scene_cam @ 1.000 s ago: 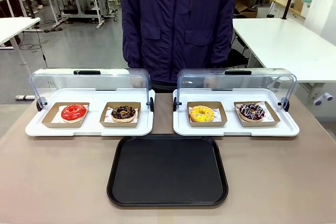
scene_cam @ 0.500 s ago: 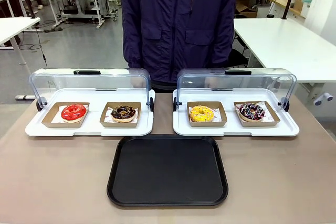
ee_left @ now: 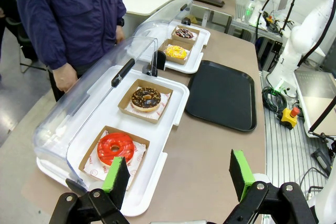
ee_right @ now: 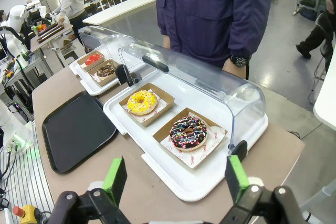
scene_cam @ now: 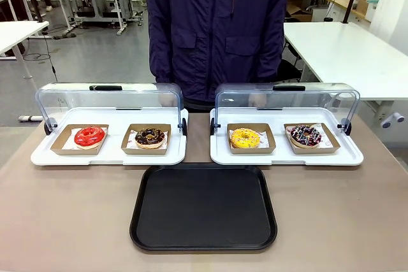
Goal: Move the fourth donut from the left to the tray.
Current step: Pick up the Paper togo box containing the Donut indicated by the person and place it on the Handle tray.
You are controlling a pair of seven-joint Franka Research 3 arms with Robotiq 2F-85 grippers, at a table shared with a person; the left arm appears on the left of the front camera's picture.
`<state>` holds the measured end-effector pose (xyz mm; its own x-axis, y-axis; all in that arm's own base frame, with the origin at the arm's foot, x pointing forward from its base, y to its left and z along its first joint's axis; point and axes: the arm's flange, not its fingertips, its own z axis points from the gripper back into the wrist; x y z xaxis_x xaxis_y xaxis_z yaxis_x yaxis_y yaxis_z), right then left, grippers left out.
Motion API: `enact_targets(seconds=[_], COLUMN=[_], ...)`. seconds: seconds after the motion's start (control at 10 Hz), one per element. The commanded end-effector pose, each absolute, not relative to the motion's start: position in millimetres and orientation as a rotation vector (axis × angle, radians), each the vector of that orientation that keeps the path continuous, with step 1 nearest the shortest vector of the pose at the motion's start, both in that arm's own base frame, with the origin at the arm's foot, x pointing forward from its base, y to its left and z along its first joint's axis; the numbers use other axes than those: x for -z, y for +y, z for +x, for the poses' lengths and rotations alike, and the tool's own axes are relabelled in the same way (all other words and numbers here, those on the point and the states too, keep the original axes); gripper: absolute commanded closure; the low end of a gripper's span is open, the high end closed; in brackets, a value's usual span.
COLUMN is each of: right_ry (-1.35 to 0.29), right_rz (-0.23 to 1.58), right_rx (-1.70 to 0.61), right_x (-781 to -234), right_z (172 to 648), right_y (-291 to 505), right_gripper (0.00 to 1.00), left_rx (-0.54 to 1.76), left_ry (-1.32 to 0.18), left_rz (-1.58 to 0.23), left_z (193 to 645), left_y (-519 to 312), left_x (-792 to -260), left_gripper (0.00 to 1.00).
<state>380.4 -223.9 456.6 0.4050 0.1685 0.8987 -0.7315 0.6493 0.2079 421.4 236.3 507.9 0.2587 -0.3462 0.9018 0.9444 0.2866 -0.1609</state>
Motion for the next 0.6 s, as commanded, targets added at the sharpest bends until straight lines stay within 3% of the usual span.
enact_targets(seconds=[0.0, 0.5], right_ry=[-1.037, -1.037], right_rz=[0.657, 0.657], right_rx=[-0.636, -0.636], right_x=[-456.6, -456.6], right_z=[384.3, 384.3], right_y=[-224.9, -224.9], right_gripper=[0.00, 0.00], left_rx=[1.029, 1.029], left_ry=[-0.876, -0.876], left_rz=[-0.829, -0.829], left_z=[417.8, 417.8], left_y=[233.7, 233.7], left_x=[-509.6, -509.6], left_gripper=[0.00, 0.00])
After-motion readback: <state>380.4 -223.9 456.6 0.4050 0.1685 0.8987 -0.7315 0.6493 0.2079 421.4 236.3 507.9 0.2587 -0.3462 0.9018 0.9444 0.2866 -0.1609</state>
